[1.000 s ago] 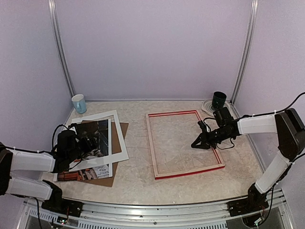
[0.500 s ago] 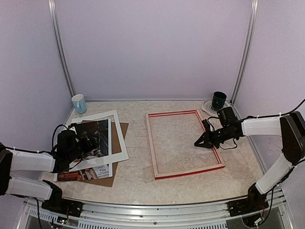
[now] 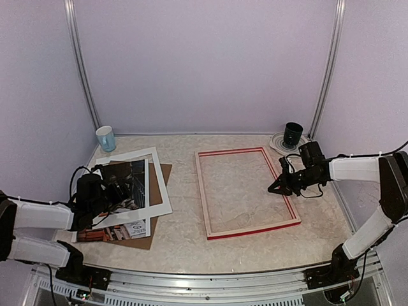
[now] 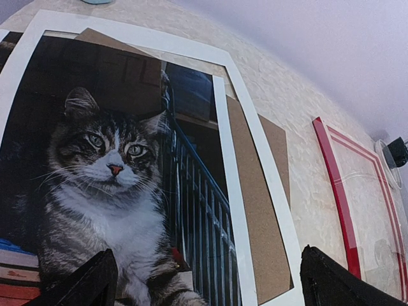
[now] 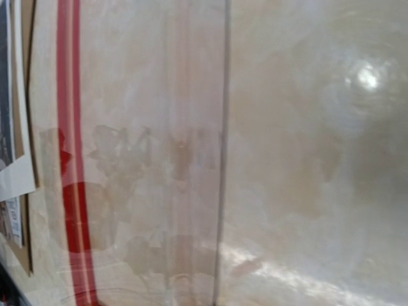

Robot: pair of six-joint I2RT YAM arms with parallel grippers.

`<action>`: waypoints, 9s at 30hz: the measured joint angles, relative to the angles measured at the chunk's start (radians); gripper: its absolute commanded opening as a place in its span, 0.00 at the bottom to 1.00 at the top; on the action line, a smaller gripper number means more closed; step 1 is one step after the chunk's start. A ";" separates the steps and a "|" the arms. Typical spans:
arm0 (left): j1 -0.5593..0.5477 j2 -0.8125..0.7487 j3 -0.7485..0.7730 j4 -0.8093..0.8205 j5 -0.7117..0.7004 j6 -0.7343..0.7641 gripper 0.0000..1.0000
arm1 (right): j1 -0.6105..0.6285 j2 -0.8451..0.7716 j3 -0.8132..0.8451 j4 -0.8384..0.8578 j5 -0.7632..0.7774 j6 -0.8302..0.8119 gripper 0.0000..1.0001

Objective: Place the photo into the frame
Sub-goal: Place the glass panel at the frame body, then pick up the glass panel from the frame body, then place the glass panel at the frame body.

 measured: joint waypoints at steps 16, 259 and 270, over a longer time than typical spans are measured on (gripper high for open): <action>0.000 0.000 0.000 0.000 0.000 0.000 0.99 | -0.032 -0.026 0.004 -0.098 0.043 -0.094 0.00; -0.019 -0.031 0.000 0.000 -0.026 -0.003 0.99 | -0.142 0.364 0.123 0.497 -0.568 0.237 0.00; -0.019 -0.029 0.000 0.000 -0.026 -0.003 0.99 | -0.135 0.291 0.155 0.526 -0.594 0.306 0.00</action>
